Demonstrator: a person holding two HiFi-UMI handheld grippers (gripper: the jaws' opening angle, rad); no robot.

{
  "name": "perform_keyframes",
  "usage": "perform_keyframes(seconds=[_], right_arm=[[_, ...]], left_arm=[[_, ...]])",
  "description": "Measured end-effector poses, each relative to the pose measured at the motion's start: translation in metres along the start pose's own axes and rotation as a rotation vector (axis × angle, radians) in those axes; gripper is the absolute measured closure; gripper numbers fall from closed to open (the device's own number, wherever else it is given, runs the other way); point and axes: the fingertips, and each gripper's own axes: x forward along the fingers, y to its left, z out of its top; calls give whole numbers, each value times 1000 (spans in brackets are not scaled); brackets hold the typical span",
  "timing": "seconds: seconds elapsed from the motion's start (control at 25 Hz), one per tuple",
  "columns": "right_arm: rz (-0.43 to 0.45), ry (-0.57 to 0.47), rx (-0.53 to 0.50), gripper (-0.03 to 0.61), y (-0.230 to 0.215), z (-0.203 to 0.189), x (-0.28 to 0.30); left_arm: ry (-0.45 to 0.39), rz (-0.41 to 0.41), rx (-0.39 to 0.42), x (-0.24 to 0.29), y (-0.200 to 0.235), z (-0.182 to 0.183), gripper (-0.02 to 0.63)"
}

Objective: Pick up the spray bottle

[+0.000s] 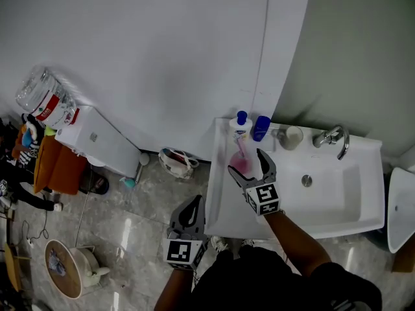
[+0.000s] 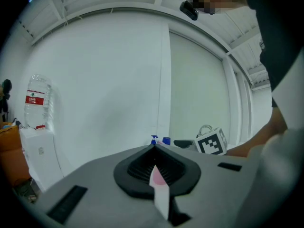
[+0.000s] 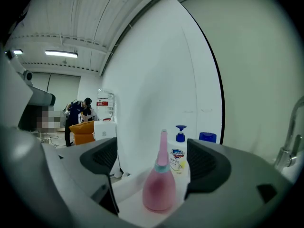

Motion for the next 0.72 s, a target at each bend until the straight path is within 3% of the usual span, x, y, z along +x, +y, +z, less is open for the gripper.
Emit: perform_keyframes(seconds=[0.32, 0.72], right_arm=[[18, 82, 25, 166, -13, -31, 34], [28, 147, -8, 381, -15, -53, 44]], left_arm=[[35, 12, -23, 13, -2, -11, 617], [41, 50, -29, 17, 10, -14, 617]])
